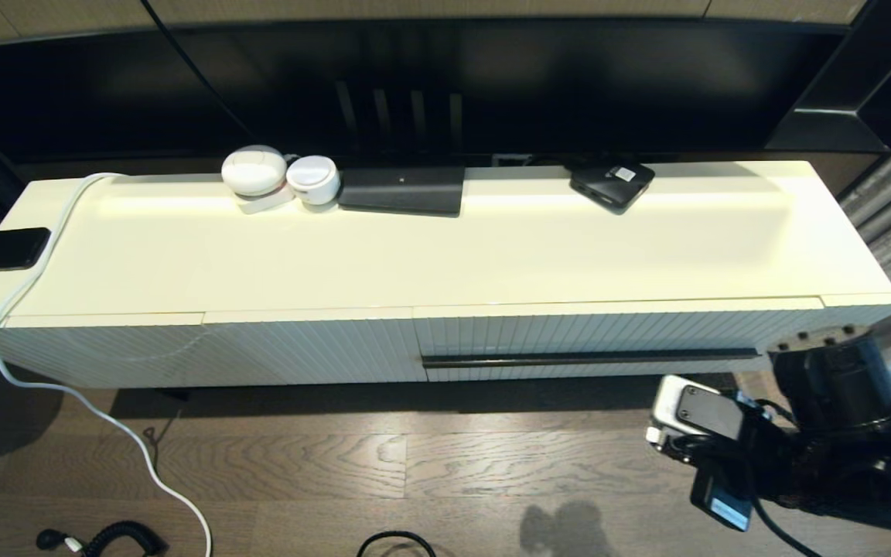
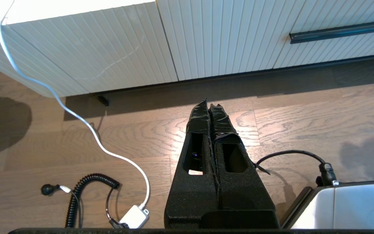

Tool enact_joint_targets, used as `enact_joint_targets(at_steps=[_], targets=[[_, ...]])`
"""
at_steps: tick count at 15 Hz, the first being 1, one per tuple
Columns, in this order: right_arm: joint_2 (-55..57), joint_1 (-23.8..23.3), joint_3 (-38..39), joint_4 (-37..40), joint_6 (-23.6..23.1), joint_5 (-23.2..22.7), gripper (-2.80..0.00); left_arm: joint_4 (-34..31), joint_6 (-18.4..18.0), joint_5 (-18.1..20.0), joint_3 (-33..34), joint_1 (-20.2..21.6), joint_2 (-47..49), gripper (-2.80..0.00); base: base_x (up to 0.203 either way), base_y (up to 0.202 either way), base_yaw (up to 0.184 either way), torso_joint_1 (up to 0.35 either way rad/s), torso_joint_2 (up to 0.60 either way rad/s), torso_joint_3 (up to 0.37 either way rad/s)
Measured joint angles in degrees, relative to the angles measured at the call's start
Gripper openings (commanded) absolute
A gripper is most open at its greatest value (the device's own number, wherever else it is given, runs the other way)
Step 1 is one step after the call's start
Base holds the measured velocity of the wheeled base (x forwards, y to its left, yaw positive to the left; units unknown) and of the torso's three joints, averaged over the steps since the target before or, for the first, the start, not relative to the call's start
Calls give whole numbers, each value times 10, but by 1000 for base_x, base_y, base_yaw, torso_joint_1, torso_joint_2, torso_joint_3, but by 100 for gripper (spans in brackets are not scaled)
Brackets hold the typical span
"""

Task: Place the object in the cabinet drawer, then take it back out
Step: Open the drawer

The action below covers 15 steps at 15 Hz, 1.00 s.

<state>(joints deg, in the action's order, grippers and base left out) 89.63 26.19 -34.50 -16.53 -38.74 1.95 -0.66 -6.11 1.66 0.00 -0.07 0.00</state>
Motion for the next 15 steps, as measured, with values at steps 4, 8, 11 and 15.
enact_joint_targets(at_steps=[4,8,11,15], targets=[[123,2,-1,-174,-32,32,-280,0,0,0,0,0,0,-280,0,0,0,0,0,0],[169,-8,8,-231,-66,34,-280,0,0,0,0,0,0,-280,0,0,0,0,0,0],[190,-30,26,-294,-147,17,-280,0,0,0,0,0,0,-280,0,0,0,0,0,0],[188,-35,32,-238,-192,-23,-280,0,0,0,0,0,0,-280,0,0,0,0,0,0]])
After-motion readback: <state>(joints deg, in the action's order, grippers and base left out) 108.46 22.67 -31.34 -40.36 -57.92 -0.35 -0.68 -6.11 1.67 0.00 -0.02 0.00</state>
